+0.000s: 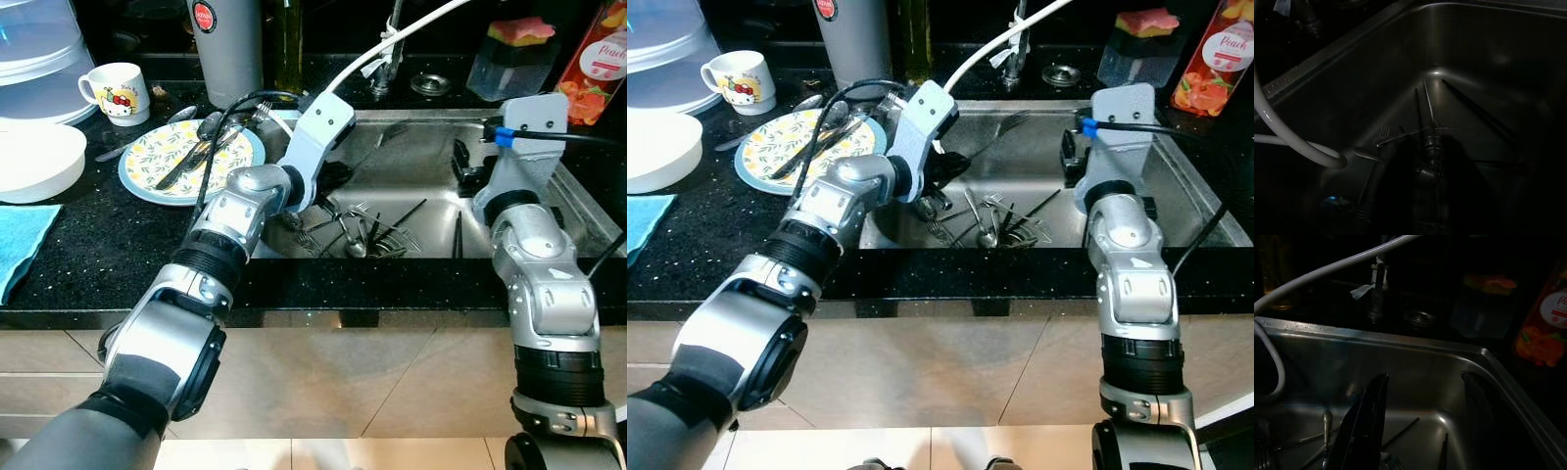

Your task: Kitchen organization

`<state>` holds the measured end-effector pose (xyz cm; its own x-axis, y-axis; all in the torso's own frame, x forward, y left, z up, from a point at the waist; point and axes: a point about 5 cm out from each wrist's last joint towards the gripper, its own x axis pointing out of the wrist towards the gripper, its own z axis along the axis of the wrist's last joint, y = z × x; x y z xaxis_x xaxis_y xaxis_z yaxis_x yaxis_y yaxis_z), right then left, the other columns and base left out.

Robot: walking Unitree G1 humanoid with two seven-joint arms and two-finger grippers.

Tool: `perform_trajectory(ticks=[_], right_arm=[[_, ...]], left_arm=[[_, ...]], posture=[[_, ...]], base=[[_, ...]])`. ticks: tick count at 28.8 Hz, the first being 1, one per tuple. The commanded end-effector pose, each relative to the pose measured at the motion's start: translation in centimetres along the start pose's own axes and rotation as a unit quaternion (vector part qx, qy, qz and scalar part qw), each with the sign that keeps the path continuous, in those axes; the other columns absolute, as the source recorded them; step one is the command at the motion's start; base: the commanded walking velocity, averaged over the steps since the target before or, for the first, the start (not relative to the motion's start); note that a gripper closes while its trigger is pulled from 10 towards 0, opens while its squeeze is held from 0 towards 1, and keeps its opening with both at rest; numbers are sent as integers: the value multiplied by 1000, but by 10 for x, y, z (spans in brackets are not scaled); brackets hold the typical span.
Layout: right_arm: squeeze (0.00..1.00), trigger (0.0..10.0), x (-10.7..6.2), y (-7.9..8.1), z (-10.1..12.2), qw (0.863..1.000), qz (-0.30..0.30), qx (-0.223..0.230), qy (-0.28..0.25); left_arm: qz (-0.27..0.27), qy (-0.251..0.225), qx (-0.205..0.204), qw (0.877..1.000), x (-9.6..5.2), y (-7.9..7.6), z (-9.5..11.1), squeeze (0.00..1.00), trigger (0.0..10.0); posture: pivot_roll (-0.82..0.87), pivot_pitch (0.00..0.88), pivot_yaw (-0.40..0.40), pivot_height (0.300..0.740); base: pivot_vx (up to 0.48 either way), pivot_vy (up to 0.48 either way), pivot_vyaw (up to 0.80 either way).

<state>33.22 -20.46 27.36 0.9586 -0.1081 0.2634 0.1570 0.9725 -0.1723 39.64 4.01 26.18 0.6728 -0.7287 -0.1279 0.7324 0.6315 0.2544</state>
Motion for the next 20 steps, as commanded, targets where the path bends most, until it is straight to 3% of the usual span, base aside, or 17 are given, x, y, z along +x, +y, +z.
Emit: perform_trajectory(ticks=[1, 9, 10, 12, 13, 20], right_arm=[[0, 10000, -2, -1, -7, 1000, 1, -2, 15], [0, 10000, -2, 7, 2, 999, 30, 6, -12], [0, 10000, -2, 11, 7, 999, 46, 11, -24], [0, 10000, -2, 11, 7, 999, 46, 11, -24], [0, 10000, -4, 15, 11, 997, 67, 16, -37], [0, 10000, -14, 37, 26, 984, 157, 25, -74]], left_arm=[[-5, 13, -1, 1000, -1, -2, -7, 1000, 10000], [-12, 1, -13, 1000, -3, -1, -2, 1000, 10000], [-10, -6, -14, 1000, -4, 0, 1, 451, 10000], [-10, -6, -14, 1000, -4, 0, 1, 451, 10000], [-7, -9, -17, 1000, -4, 1, 3, 0, 10000], [4, -1, -4, 1000, -4, 2, 1, 0, 10000]], posture=[[23, 64, 34, 740], [23, 64, 32, 740], [23, 64, 31, 740], [23, 64, 31, 740], [23, 63, 30, 740], [23, 64, 31, 740]], base=[[0, 0, 0], [0, 0, 0], [0, 0, 0], [0, 0, 0], [0, 0, 0], [0, 0, 0]])
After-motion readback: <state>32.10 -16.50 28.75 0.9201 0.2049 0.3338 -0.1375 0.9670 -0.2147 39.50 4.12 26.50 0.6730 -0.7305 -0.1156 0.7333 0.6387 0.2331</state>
